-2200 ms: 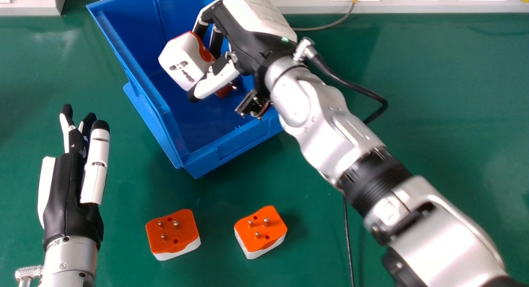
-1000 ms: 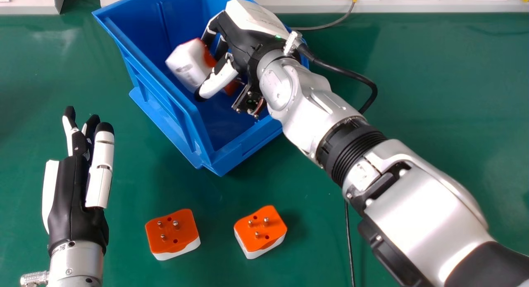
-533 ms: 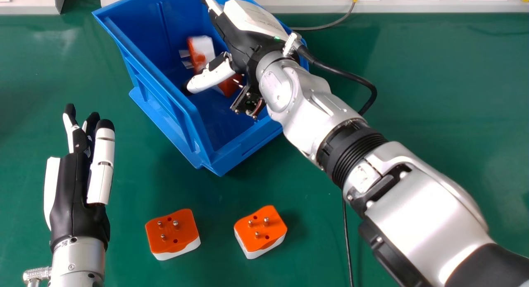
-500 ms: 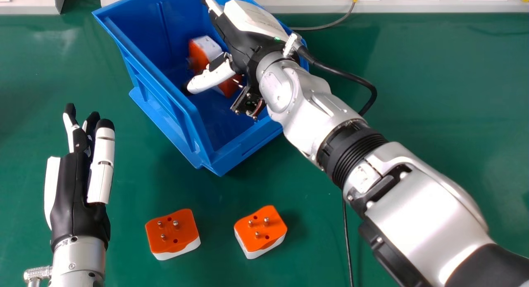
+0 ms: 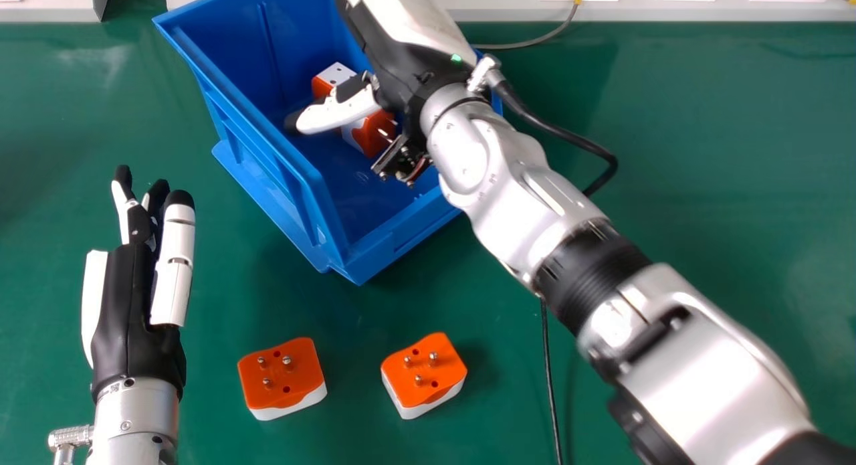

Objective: Pick all objects and put in blue box

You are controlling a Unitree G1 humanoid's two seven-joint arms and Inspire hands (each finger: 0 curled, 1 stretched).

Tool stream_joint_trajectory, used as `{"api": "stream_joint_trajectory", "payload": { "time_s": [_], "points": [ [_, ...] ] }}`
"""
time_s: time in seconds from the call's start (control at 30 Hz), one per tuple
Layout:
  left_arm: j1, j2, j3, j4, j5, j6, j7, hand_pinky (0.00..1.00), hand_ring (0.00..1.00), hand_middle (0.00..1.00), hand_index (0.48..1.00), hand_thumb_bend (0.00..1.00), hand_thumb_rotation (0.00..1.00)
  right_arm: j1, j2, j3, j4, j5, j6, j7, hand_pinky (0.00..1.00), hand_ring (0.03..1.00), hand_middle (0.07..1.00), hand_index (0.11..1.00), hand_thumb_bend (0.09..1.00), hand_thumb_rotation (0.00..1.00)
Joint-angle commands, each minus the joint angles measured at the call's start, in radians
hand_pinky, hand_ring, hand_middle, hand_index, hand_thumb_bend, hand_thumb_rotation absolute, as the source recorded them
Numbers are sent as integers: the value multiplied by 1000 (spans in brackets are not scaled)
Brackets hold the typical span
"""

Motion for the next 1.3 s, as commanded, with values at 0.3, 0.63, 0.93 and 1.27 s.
{"api": "stream_joint_trajectory", "payload": {
  "time_s": [0.3,0.63,0.93,1.27],
  "points": [
    [-45,7,4,5,1,14,-1,955,975,973,974,216,896,385,-221,20,-683,-112,-80,36,883,1000,1000,1000,391,28],
    [-53,13,7,-2,3,33,-5,963,978,977,976,221,898,744,-394,-64,-1018,-87,-242,64,885,1000,1000,1000,365,12],
    [-46,19,7,-1,13,28,-8,971,981,980,978,228,902,1090,-505,-202,-1196,28,-346,147,876,1000,1000,1000,360,64],
    [-50,19,10,8,14,21,-5,975,983,985,983,226,911,1241,-602,-252,-1150,-5,-416,235,878,988,1000,994,364,151]
  ]
}}
